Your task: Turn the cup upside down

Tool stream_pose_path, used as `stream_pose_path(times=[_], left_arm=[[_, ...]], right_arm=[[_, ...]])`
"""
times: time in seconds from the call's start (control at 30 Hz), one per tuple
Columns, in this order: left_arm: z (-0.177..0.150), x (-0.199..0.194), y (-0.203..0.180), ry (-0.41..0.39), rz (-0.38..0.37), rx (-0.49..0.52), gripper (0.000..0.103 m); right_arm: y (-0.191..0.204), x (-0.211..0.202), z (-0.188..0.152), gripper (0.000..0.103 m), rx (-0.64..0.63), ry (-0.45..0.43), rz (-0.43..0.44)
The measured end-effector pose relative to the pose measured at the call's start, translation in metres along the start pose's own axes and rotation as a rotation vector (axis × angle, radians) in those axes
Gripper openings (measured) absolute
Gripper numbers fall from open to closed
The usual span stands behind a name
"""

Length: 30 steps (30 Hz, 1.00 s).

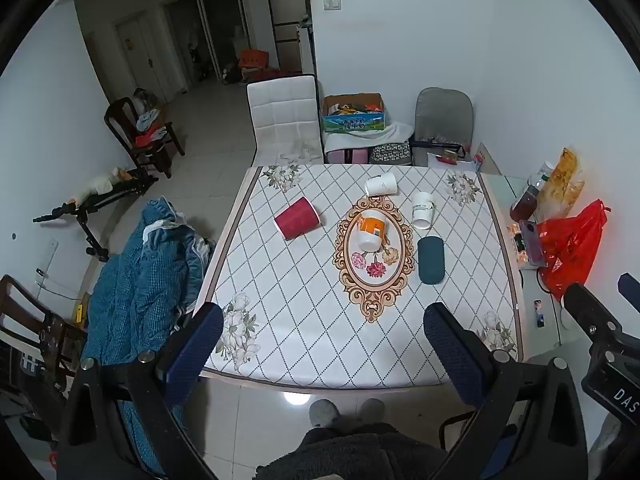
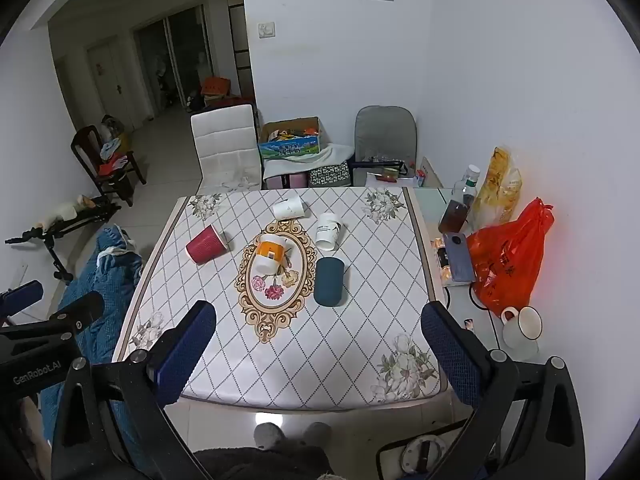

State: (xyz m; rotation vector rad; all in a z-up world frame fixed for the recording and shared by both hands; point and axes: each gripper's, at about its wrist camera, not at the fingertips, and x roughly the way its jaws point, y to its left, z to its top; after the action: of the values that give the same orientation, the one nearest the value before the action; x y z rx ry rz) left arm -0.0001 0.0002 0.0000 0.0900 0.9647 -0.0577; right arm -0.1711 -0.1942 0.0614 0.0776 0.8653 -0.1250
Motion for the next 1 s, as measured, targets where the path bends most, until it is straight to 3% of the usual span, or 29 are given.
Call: stream_pose_path(times=[1.0], left_arm=[[-0.006,-0.008,0.000,-0.005,-0.002,0.004,0.103]], right_arm=[[0.006,-0.011,0.000,0.103,-0.004,-0.007,0.001]])
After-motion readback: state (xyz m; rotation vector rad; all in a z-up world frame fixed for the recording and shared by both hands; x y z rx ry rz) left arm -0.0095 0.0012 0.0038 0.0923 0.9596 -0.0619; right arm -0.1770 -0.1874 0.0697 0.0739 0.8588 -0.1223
